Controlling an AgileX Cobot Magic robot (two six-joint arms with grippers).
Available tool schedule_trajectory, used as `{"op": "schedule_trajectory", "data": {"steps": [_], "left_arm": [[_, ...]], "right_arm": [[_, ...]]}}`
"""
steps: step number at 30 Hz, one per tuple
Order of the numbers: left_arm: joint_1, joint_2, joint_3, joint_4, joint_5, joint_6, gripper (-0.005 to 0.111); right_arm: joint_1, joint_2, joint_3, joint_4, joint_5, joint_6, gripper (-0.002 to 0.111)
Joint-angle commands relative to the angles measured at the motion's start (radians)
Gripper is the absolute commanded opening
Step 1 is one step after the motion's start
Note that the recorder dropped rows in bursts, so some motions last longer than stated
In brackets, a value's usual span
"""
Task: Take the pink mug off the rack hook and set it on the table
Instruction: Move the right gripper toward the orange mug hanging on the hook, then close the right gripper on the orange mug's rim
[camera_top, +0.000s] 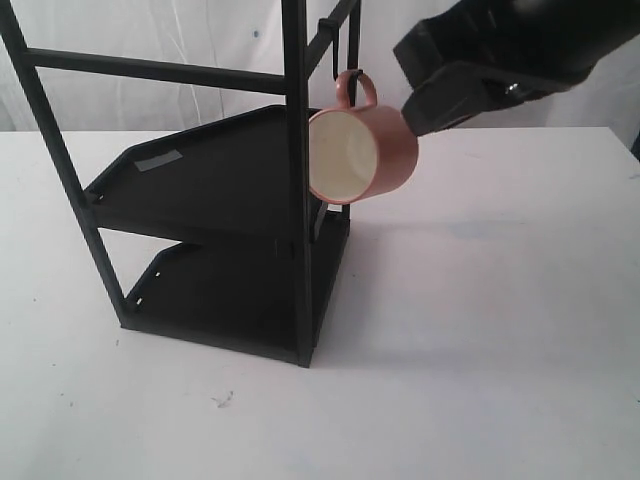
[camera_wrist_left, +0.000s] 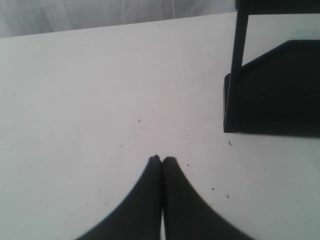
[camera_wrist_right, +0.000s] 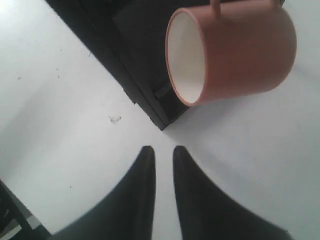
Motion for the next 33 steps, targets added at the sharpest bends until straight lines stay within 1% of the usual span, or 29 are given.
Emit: {"op": "schedule_trajectory", "data": {"steps": [1, 2, 4, 5, 10, 20, 24, 28, 30, 33], "left_arm": [[-0.006, 0.002, 0.003, 0.002, -0.001, -0.005, 0.0], [-0.006, 0.002, 0.003, 0.002, -0.001, -0.005, 0.0], [-0.006, 0.002, 0.003, 0.002, -0.001, -0.005, 0.0], [-0.006, 0.002, 0.003, 0.002, -0.001, -0.005, 0.0], [-0.006, 0.002, 0.003, 0.002, -0.001, -0.005, 0.0], [-0.006, 0.002, 0.003, 0.002, -0.001, -0.005, 0.0], [-0.006, 0.002, 0.003, 0.002, -0.001, -0.005, 0.0], [-0.006, 0.002, 0.003, 0.002, -0.001, -0.005, 0.0], [-0.006, 0.002, 0.003, 0.002, -0.001, -0.005, 0.0], [-0.006, 0.002, 0.003, 0.002, -0.001, -0.005, 0.0]], "right_arm": [[0.0, 0.024, -0.002, -0.016, -0.121, 0.006, 0.042], [0.0, 0.041, -0.002, -0.016, -0.147, 0.006, 0.053], [0.002, 0.077, -0.002, -0.015, -0.154, 0.006, 0.062], [0.002, 0.1, -0.002, -0.021, -0.156, 0.003, 0.064], [0.002, 0.176, -0.002, -0.129, -0.169, 0.007, 0.064], [0.002, 0.235, -0.002, -0.149, -0.222, 0.066, 0.063], [0.002, 0.248, -0.002, -0.214, -0.219, 0.183, 0.063], [0.002, 0.248, -0.002, -0.273, -0.222, 0.245, 0.063], [0.002, 0.248, -0.002, -0.285, -0.222, 0.271, 0.06], [0.002, 0.248, -0.002, -0.285, -0.229, 0.277, 0.051]]}}
